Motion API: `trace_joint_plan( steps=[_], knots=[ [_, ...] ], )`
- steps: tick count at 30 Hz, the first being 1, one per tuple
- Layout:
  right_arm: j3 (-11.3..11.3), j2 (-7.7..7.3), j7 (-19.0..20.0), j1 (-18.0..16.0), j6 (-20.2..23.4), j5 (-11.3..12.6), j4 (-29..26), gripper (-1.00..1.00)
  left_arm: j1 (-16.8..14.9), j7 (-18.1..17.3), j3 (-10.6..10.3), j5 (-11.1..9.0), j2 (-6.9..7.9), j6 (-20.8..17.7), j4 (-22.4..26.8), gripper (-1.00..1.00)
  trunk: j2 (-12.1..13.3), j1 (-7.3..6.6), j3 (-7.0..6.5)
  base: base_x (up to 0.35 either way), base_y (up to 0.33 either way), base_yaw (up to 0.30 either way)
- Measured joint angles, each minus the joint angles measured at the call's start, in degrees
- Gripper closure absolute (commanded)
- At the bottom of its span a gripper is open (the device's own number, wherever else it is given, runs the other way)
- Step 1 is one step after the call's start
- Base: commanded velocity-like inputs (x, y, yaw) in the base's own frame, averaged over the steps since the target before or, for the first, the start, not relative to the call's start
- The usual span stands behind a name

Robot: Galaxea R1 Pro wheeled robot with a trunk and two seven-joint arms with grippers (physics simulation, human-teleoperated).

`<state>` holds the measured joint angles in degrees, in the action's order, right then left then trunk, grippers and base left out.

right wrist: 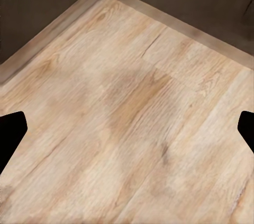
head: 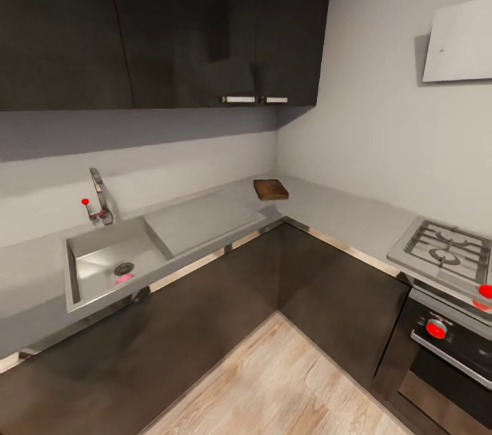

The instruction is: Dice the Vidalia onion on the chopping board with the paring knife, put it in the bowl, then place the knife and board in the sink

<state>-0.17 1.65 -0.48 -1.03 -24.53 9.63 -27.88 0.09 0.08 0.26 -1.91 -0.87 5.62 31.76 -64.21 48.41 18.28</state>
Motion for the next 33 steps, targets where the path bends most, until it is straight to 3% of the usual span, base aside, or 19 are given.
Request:
trace_joint_plan(
  steps=[33],
  knots=[
    [0.00,0.00,0.00,0.00,0.00,0.00,0.00,-1.00,-0.01,0.00,-0.01,0.00,0.00,0.00,0.00,-1.00,13.25,-7.25,-5.93,0.000,0.000,0.000]
  ],
)
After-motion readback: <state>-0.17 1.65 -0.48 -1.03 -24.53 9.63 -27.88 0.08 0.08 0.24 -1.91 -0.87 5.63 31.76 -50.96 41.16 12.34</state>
